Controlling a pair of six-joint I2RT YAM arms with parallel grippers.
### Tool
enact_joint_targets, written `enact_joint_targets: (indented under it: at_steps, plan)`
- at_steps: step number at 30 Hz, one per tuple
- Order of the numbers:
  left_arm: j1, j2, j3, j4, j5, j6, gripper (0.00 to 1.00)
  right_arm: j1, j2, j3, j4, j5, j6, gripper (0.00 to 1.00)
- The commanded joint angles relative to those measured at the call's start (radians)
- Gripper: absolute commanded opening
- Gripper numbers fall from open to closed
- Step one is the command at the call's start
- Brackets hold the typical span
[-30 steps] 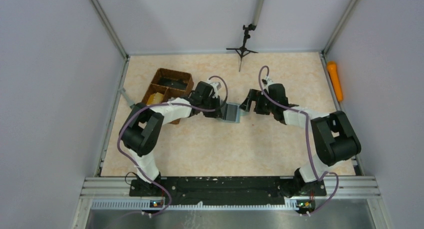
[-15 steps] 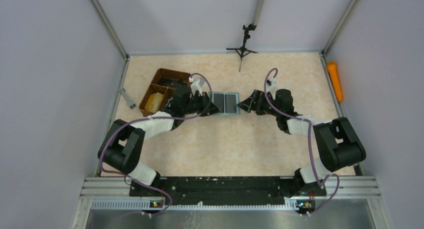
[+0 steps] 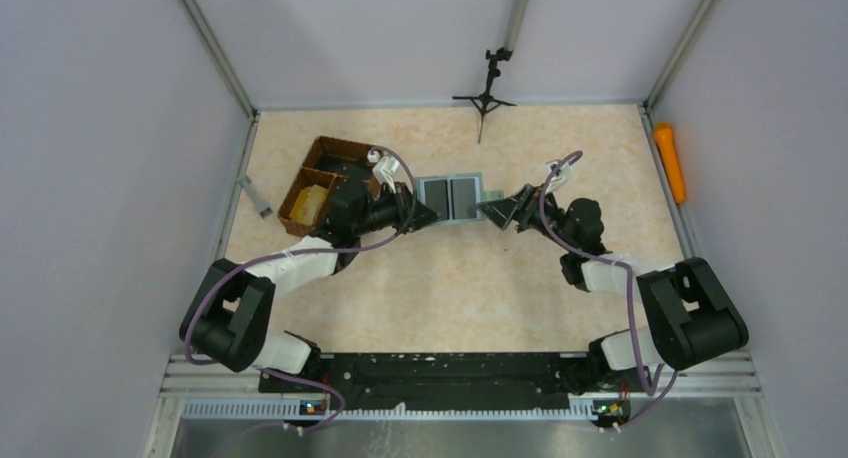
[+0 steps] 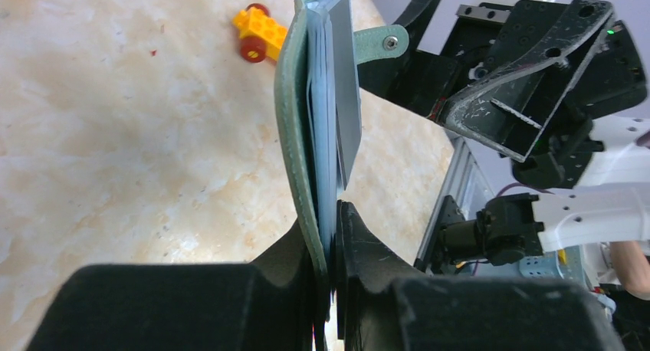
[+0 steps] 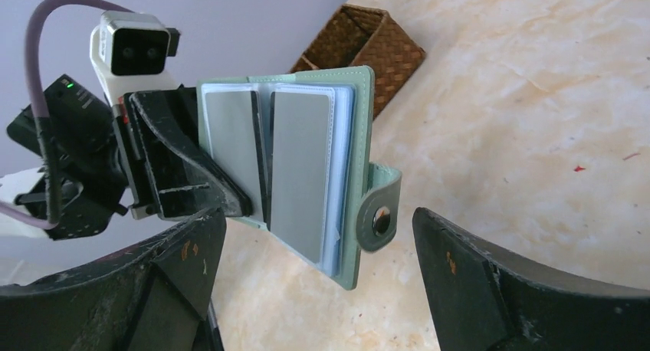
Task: Take the credit cards out of the card holder
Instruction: Remove the credit card from the card holder.
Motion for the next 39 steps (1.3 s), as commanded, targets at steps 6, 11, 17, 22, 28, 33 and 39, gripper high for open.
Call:
enact_joint_targets:
  at_steps: [6,11,17,22,28,33,39]
  plan:
    - [0.005,-0.033,-0.026,0.259,0.112,-0.059,0.01,0.023,-0.028,0.022,0.122,-0.055,0.011,0.78]
    - [0.004,-0.024,-0.024,0.263,0.116,-0.064,0.01,0.022,-0.032,0.011,0.173,-0.066,0.03,0.57]
    - [0.004,-0.022,-0.014,0.22,0.093,-0.046,0.01,0.022,-0.035,-0.005,0.218,-0.069,0.048,0.35]
    - [0.004,-0.009,-0.001,0.191,0.089,-0.041,0.02,0.022,-0.022,0.004,0.228,-0.097,0.056,0.14]
    - [0.005,-0.007,0.014,0.133,0.057,-0.024,0.12,0.019,0.013,0.024,0.234,-0.124,0.07,0.01]
    - [0.004,-0.023,0.064,-0.108,-0.113,0.066,0.4,0.004,0.018,0.04,0.127,-0.094,0.045,0.0]
    - [0.004,-0.018,0.113,-0.282,-0.252,0.112,0.5,0.003,0.04,0.087,-0.038,-0.038,-0.013,0.0]
